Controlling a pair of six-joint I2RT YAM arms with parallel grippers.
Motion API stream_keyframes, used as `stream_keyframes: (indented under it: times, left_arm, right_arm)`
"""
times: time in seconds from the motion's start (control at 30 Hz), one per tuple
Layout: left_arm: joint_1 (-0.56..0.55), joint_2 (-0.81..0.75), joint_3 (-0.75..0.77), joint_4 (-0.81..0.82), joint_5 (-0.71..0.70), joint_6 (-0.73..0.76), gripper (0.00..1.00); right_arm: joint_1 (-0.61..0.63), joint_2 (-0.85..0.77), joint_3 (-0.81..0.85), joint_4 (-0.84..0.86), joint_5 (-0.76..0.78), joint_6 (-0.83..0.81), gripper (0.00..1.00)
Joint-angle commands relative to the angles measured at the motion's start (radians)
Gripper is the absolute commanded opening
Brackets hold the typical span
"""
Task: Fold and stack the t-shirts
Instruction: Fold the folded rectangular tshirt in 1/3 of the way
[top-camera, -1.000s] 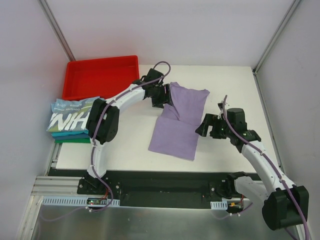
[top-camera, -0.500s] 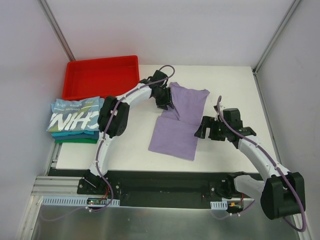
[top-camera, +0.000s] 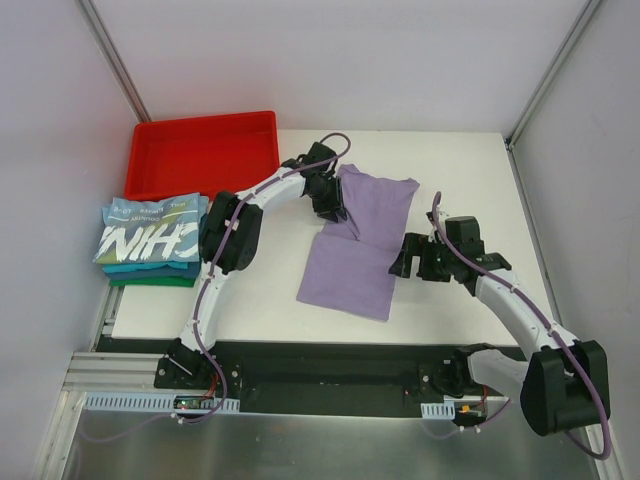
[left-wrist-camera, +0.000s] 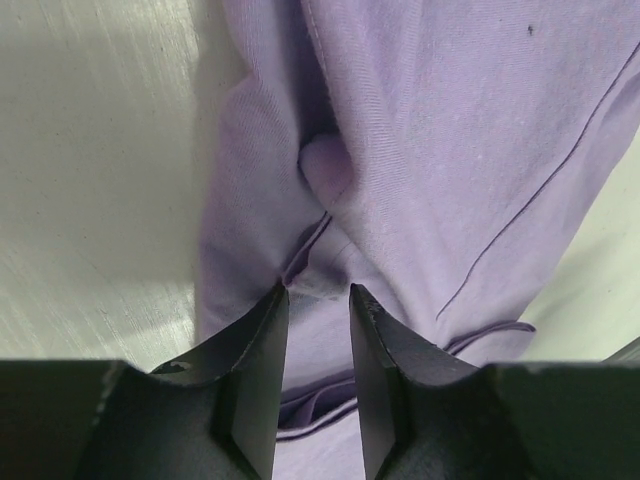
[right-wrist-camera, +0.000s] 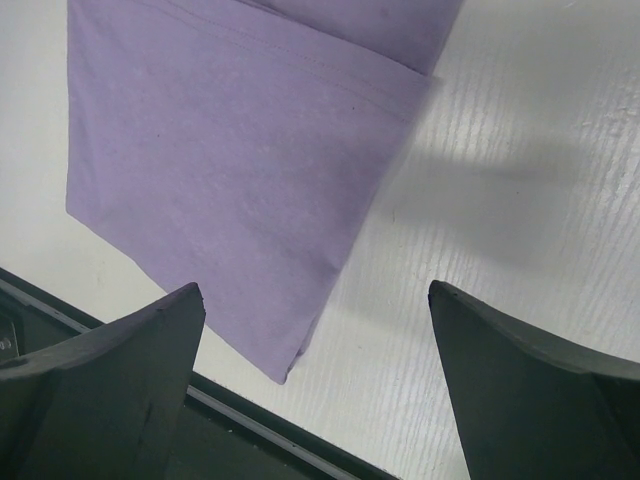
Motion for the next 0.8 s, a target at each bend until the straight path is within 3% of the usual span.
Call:
stream_keyframes:
  times: [0.0, 0.4, 0.77]
  left_arm:
    - [-0.002, -0.009, 0.054, -0.022, 0.024, -0.018, 0.29]
    - [-0.019, -0.012, 0.084, -0.022, 0.019, -0.008, 0.29]
    - [-0.019, 0.022, 0.083, -0.042, -0.027, -0.004, 0.12]
  right_arm:
    - [-0.005, 0.012, 0.001, 0.010, -0.006, -0.018, 0.96]
    - [-0.008, 0.012, 0.007, -0.015, 0.027, -0.032, 0.96]
    - [-0.013, 0.006, 0.012, -0.038, 0.044, -0.032, 0.96]
